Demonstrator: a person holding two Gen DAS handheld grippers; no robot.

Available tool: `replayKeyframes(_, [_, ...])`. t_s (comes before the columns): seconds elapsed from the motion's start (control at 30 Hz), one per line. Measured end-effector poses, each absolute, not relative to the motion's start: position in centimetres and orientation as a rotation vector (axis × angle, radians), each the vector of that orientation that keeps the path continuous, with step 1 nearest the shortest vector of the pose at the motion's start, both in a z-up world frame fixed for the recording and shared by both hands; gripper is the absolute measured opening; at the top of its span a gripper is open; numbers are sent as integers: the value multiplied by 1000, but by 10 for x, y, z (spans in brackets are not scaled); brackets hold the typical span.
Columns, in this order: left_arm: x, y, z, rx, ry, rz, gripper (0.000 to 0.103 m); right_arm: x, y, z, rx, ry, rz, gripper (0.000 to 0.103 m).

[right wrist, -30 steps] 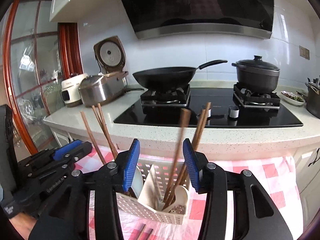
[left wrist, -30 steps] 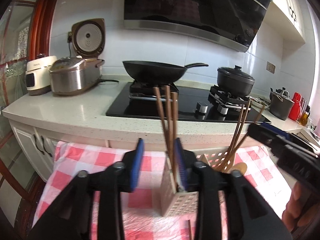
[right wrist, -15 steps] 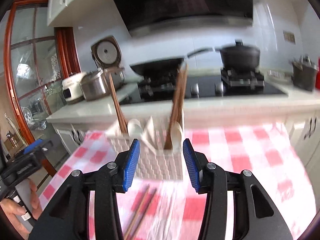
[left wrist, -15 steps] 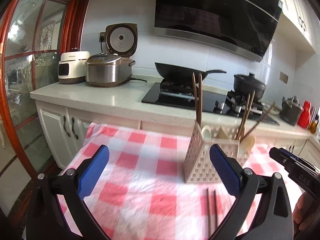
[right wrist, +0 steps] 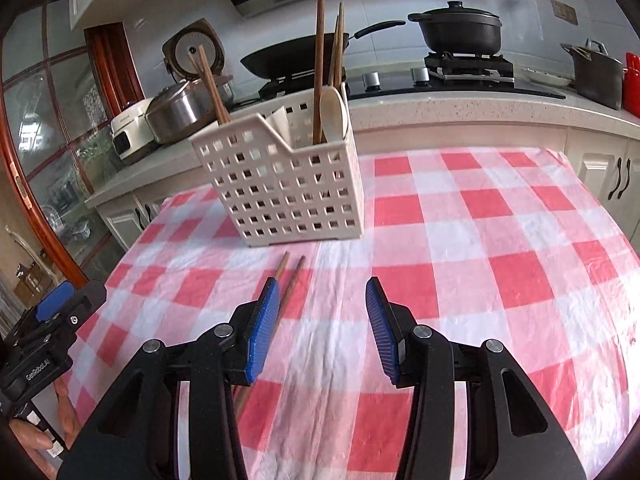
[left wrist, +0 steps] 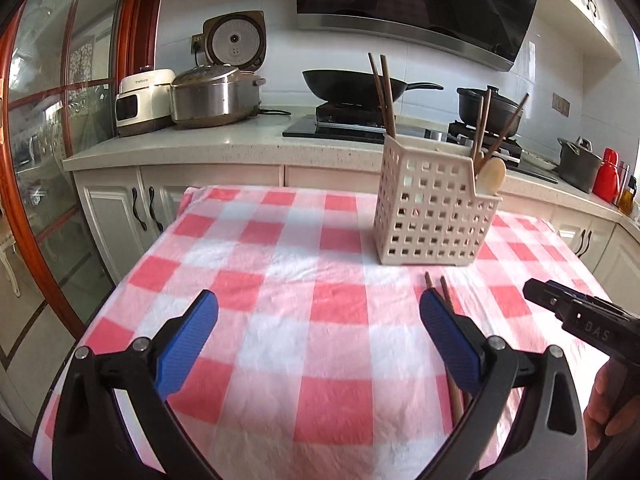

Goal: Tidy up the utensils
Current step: 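Move both open tools down to the two wooden chopsticks lying on the cloth, then close the left tool on one chopstick while the right tool closes on the other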

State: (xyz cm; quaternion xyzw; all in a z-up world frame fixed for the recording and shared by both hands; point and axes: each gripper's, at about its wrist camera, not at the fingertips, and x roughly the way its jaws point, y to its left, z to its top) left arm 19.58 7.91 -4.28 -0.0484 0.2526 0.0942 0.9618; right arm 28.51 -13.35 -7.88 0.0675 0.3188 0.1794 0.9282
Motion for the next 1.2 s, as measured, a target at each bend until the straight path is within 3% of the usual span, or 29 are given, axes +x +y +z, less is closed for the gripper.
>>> replayKeyframes(0.4, [183, 77, -51, -76, 504, 188, 98, 297, -111, -93, 90, 734, 326, 43])
replayKeyframes(1.2, [176, 84, -62, -74, 522, 201, 98, 332, -46, -118, -49, 880, 273, 17])
